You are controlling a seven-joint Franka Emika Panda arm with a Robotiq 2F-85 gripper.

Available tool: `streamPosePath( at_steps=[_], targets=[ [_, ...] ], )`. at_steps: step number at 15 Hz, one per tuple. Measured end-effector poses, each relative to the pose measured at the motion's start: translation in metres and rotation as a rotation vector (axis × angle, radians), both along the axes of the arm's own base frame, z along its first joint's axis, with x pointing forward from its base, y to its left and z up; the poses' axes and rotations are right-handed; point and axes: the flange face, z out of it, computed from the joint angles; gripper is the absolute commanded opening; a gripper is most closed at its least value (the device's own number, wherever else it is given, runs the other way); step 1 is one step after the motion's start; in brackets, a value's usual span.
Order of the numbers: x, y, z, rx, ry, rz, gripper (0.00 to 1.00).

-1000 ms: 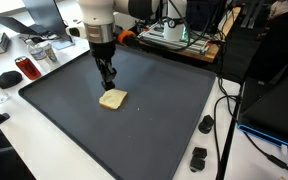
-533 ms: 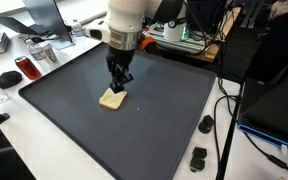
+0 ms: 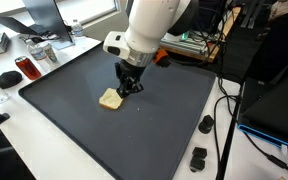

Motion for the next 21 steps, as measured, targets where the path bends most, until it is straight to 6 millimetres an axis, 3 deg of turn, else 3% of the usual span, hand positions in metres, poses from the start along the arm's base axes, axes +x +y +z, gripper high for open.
streamPosePath(
  at_steps=[6, 13, 21],
  targets=[
    [0.027, -0.01, -0.002, -0.008, 0.059, 0.002, 0.05],
    [0.074, -0.056, 0.024, 0.093, 0.074, 0.031, 0.05],
    [0.106, -0.121, 0.022, 0.281, 0.168, 0.08, 0.05]
  ],
)
